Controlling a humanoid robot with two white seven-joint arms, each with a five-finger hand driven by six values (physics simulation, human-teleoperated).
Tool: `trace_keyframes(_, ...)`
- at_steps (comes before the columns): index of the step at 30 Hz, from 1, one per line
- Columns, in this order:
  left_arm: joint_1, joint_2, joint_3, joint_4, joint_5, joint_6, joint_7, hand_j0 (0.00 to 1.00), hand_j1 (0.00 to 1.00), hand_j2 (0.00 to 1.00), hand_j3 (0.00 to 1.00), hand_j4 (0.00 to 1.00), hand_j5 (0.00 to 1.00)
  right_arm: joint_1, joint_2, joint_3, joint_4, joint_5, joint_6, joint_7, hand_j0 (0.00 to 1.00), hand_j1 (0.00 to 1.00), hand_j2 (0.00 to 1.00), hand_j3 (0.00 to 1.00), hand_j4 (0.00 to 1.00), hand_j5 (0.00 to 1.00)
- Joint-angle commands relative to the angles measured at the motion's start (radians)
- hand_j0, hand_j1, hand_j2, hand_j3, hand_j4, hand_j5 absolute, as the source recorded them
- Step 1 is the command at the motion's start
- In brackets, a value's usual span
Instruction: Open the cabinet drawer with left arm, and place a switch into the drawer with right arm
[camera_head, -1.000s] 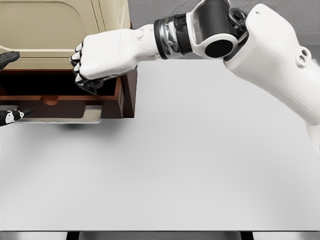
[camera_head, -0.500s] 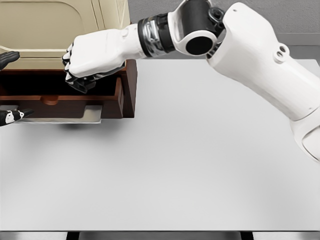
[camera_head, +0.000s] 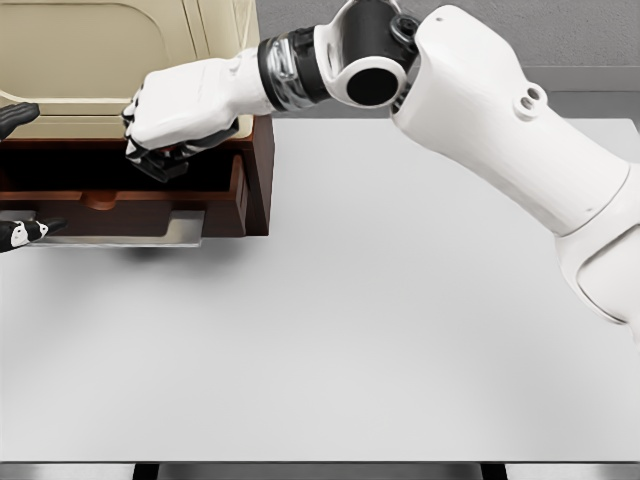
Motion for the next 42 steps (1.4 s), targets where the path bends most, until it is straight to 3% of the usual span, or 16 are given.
trace_keyframes(1,0.000,0.001,0.000,0.000,0.006,0.000,0.001,1.00,1.00,1.00,1.00,1.00,1.00,0.000,0.007,0.000,0.023,-0.003,0.003,0.000,0.37,0.37,0.37,0.37,0.37,0.37)
trace_keyframes(9,0.000,-0.001,-0.002,0.000,0.006,0.000,0.001,1.00,1.00,1.00,1.00,1.00,1.00,-0.002,0.022,0.000,0.050,-0.002,0.003,0.000,0.37,0.37,0.37,0.37,0.37,0.37)
trace_keyframes(10,0.000,0.001,0.000,0.000,0.008,0.000,0.001,1.00,1.00,1.00,1.00,1.00,1.00,-0.002,0.022,0.000,0.050,-0.002,0.003,0.000,0.42,0.42,0.42,0.42,0.42,0.42)
trace_keyframes(12,0.000,0.001,0.000,0.000,0.008,0.000,0.001,1.00,1.00,1.00,1.00,1.00,1.00,-0.002,0.022,-0.002,0.044,0.043,0.003,0.000,1.00,1.00,1.00,1.00,1.00,1.00)
trace_keyframes(21,0.000,0.001,-0.002,0.000,0.008,0.000,0.001,1.00,1.00,1.00,1.00,1.00,1.00,0.000,0.014,-0.006,0.033,0.043,0.003,0.000,1.00,1.00,1.00,1.00,1.00,1.00)
trace_keyframes(22,0.000,-0.001,-0.002,0.000,0.008,0.000,0.001,1.00,1.00,1.00,1.00,1.00,1.00,0.003,-0.006,-0.014,-0.029,0.040,0.003,0.000,1.00,1.00,1.00,1.00,1.00,1.00)
trace_keyframes(24,0.000,-0.001,-0.002,-0.002,0.008,0.000,0.001,1.00,1.00,1.00,1.00,1.00,1.00,0.035,-0.194,-0.013,-0.328,0.035,0.003,0.000,1.00,1.00,1.00,1.00,1.00,1.00)
trace_keyframes(25,0.000,-0.001,-0.002,0.000,0.008,0.000,0.001,1.00,1.00,1.00,1.00,1.00,1.00,0.057,-0.321,-0.014,-0.502,0.033,0.003,0.000,1.00,1.00,1.00,1.00,1.00,1.00)
trace_keyframes(26,0.000,-0.001,-0.003,-0.002,0.008,0.000,0.001,1.00,1.00,1.00,1.00,1.00,1.00,0.061,-0.429,-0.020,-0.574,0.023,0.003,0.000,1.00,1.00,1.00,1.00,1.00,1.00)
trace_keyframes(28,0.000,-0.001,-0.005,-0.002,0.009,0.000,0.001,1.00,1.00,1.00,1.00,1.00,1.00,0.110,-0.594,-0.074,-0.565,-0.031,0.003,0.000,1.00,1.00,1.00,1.00,1.00,1.00)
trace_keyframes(29,-0.002,-0.001,-0.008,-0.002,0.008,0.000,0.001,1.00,1.00,1.00,1.00,1.00,1.00,0.199,-0.704,-0.206,-0.559,-0.030,0.003,0.000,1.00,1.00,1.00,1.00,1.00,1.00)
trace_keyframes(30,-0.005,-0.002,-0.009,-0.002,0.008,0.000,0.001,1.00,1.00,1.00,1.00,1.00,1.00,0.270,-0.751,-0.293,-0.545,-0.025,0.003,0.000,1.00,1.00,1.00,1.00,1.00,1.00)
trace_keyframes(33,-0.018,-0.001,-0.014,-0.002,0.008,0.000,0.001,1.00,1.00,1.00,1.00,1.00,1.00,0.448,-0.805,-0.352,-0.502,-0.022,0.003,0.000,1.00,1.00,1.00,1.00,1.00,1.00)
trace_keyframes(36,-0.049,-0.001,-0.044,-0.002,0.006,0.000,0.002,1.00,1.00,1.00,1.00,1.00,1.00,0.632,-0.809,-0.568,-0.467,-0.020,0.003,0.000,1.00,1.00,1.00,1.00,1.00,1.00)
trace_keyframes(39,-0.152,-0.001,-0.176,-0.002,0.003,0.000,0.001,1.00,1.00,1.00,1.00,1.00,1.00,0.661,-0.814,-0.585,-0.442,-0.020,0.003,0.000,1.00,1.00,1.00,1.00,1.00,1.00)
trace_keyframes(42,-0.158,-0.001,-0.179,-0.002,0.003,0.000,0.001,1.00,1.00,1.00,1.00,1.00,1.00,0.661,-0.814,-0.585,-0.444,-0.019,0.003,0.000,1.00,1.00,1.00,1.00,1.00,1.00)
